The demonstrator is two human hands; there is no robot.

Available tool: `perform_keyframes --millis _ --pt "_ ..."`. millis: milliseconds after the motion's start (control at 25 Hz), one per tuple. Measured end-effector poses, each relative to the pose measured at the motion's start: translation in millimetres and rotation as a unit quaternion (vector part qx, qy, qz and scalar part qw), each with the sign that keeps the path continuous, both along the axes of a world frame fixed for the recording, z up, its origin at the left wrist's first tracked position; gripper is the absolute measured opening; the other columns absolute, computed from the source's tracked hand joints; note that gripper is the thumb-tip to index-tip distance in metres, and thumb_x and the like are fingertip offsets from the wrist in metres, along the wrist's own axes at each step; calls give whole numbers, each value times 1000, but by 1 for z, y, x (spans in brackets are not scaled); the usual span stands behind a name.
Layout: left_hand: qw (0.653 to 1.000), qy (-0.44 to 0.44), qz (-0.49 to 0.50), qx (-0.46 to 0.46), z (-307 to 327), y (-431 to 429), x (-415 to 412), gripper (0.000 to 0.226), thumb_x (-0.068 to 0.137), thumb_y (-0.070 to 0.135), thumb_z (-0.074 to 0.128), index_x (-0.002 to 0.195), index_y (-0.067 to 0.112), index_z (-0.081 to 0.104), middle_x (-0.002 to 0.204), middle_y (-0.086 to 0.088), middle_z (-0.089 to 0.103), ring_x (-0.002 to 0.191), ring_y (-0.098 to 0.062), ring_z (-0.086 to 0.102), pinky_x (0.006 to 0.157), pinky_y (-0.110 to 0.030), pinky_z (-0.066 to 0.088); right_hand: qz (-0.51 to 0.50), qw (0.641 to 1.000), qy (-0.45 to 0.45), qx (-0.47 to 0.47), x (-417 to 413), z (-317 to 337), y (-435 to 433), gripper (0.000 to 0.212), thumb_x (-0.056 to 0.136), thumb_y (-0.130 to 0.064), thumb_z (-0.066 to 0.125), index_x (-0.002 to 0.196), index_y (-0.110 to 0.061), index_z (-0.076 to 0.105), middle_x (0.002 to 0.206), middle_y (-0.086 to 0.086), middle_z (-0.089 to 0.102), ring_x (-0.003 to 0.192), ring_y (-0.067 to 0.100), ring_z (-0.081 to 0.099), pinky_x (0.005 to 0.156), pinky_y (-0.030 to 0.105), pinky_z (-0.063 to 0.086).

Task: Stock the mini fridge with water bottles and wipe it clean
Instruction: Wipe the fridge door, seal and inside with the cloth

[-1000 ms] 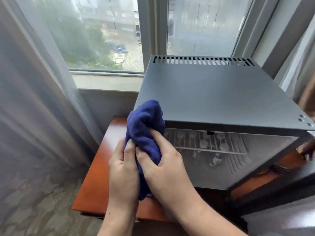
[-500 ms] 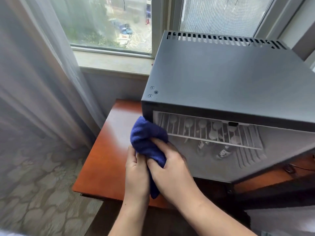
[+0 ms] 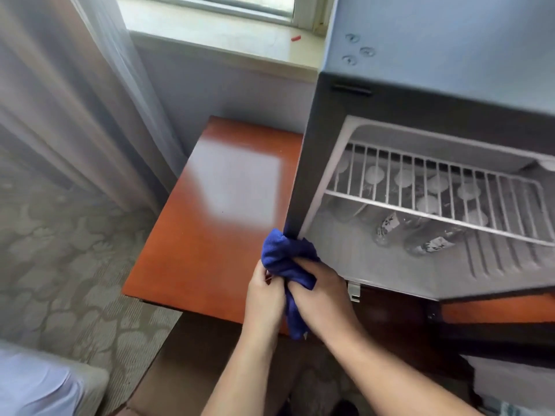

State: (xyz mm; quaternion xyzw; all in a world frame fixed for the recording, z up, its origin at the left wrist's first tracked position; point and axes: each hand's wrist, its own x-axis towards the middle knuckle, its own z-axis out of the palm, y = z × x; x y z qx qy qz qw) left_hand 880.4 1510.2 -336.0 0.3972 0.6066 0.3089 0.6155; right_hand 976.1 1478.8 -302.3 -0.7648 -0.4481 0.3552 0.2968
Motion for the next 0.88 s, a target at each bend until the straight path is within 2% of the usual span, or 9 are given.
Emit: perform_keyframes --millis 80,160,240,360,440,520,640,760,880 --pt "999 22 -29 -13 -17 4 -3 32 89 -4 48 102 18 67 77 4 71 68 -3 65 58 -16 47 -10 999 1 -44 2 -23 1 18 89 -24 56 88 -40 65 83 -11 71 81 2 68 73 27 54" --pt "998 42 -49 -19 -30 8 -6 31 89 0 51 105 22 66 87 4 73 79 -7 67 66 -22 49 -11 996 -22 -81 2 -41 4 22 86 -23 55 87 -42 64 89 -11 70 88 10 67 75 26 51" --pt "998 11 -38 -48 -39 8 -8 36 89 4 51 116 25 61 99 2 72 89 -12 67 71 -26 49 -17 993 -23 -114 1 -53 8 21 84 -25 54 86 -43 63 90 -9 71 89 13 68 74 29 52" --pt "994 -65 -21 -86 -47 5 -9 44 89 12 55 130 29 55 112 1 70 92 -8 65 74 -24 48 -33 987 -4 -156 0 -70 14 23 79 -31 54 94 -43 68 90 -8 74 90 16 70 77 34 58" --pt "996 -35 -42 -68 -56 5 -11 35 98 20 57 131 30 58 116 8 71 105 -4 66 85 -23 49 -37 984 -4 -175 -2 -81 18 27 77 -35 54 97 -45 69 92 -9 75 92 17 71 80 40 60" --pt "996 27 -64 -53 -65 10 -12 26 101 29 54 127 30 62 112 9 73 106 -7 66 84 -25 49 -38 981 -10 -188 -5 -89 21 25 79 -40 54 98 -42 70 94 -8 75 94 19 70 82 40 59" --pt "988 105 -96 -54 -77 19 -11 22 101 36 51 114 26 66 105 2 73 101 -21 67 76 -32 47 -34 975 -27 -216 -5 -99 28 25 84 -43 54 96 -31 72 97 -5 74 96 23 69 78 33 56" --pt "986 124 -95 -58 -86 26 -11 23 100 41 52 103 24 67 97 0 73 93 -23 67 69 -33 46 -23 972 -30 -234 -3 -102 32 25 87 -42 55 99 -28 73 99 -4 73 97 23 68 74 29 50" --pt "985 127 -100 -56 -84 21 -6 21 98 37 55 92 21 68 85 0 73 79 -22 62 64 -32 43 -5 967 -41 -252 4 -99 24 24 91 -39 54 102 -27 72 103 -3 72 100 23 67 73 27 47"
